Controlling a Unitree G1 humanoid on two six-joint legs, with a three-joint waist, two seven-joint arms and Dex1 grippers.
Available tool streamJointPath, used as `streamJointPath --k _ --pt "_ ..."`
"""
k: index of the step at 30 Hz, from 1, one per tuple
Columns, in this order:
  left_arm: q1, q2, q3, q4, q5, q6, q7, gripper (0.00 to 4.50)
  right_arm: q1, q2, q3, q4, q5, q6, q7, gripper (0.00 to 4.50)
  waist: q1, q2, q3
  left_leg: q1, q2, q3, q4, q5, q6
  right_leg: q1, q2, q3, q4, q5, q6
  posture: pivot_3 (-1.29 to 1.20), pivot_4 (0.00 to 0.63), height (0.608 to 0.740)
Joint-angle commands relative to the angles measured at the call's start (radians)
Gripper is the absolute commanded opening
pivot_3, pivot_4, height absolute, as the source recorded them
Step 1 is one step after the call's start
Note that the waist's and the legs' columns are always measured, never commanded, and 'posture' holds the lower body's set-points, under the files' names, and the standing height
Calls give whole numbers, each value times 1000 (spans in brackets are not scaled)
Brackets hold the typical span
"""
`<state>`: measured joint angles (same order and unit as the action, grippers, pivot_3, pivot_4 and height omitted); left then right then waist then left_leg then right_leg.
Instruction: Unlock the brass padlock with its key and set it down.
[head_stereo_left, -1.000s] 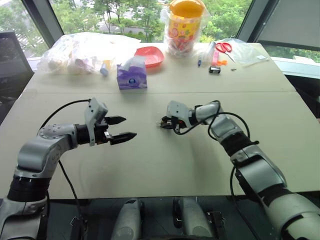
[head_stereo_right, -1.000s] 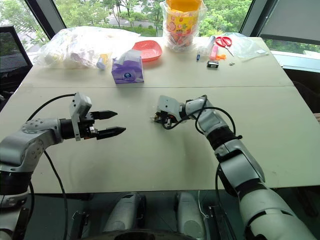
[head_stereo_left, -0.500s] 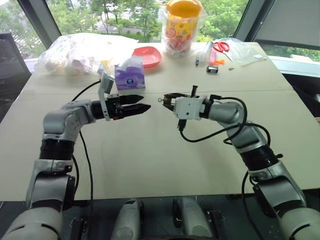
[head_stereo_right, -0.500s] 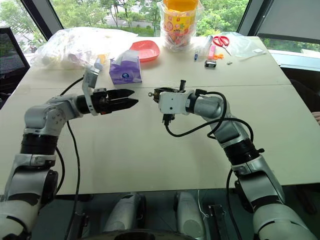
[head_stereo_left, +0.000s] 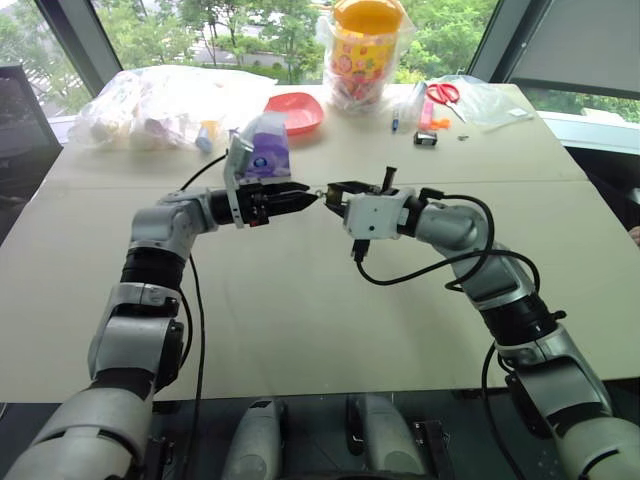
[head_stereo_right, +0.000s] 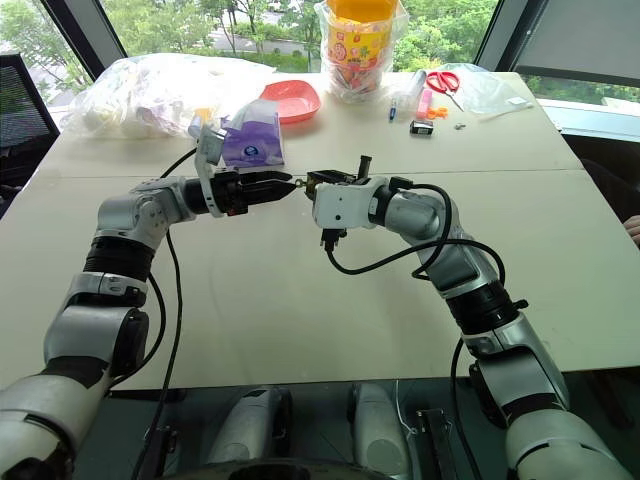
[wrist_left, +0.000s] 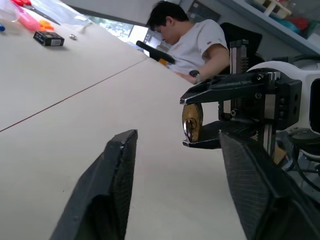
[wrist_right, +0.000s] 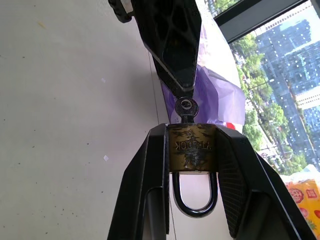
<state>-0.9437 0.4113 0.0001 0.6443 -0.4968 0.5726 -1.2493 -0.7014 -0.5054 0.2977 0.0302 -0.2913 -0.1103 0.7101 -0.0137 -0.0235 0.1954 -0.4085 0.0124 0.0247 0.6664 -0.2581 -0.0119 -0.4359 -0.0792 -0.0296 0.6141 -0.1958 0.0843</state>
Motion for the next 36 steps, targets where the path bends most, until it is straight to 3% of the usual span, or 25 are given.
streamJointPath --k 1,15,20,33,36 --pt "-35 -8 8 7 16 -28 -19 1449 -5 0 -22 -65 5 4 -8 726 0 0 0 0 0 0 0 0 0 0 0 0 0 0 0 0 150 740" --pt "-56 -32 25 32 29 -43 -34 1449 12 16 -10 -103 12 38 0 726 0 0 0 0 0 0 0 0 0 0 0 0 0 0 0 0 150 740" --pt "-56 -34 32 32 30 -40 -41 18 15 16 -8 -106 10 41 1 726 1 0 0 0 0 0 0 0 0 0 0 0 0 0 0 0 150 740" --pt "-41 -21 33 4 27 -6 -55 18 21 10 -3 -93 5 38 3 726 0 0 0 0 0 0 0 0 0 0 0 0 0 0 0 0 150 740" --pt "-37 -13 35 -7 18 23 -75 785 20 11 -4 -90 5 37 3 726 0 0 0 0 0 0 0 0 0 0 0 0 0 0 0 0 150 740"
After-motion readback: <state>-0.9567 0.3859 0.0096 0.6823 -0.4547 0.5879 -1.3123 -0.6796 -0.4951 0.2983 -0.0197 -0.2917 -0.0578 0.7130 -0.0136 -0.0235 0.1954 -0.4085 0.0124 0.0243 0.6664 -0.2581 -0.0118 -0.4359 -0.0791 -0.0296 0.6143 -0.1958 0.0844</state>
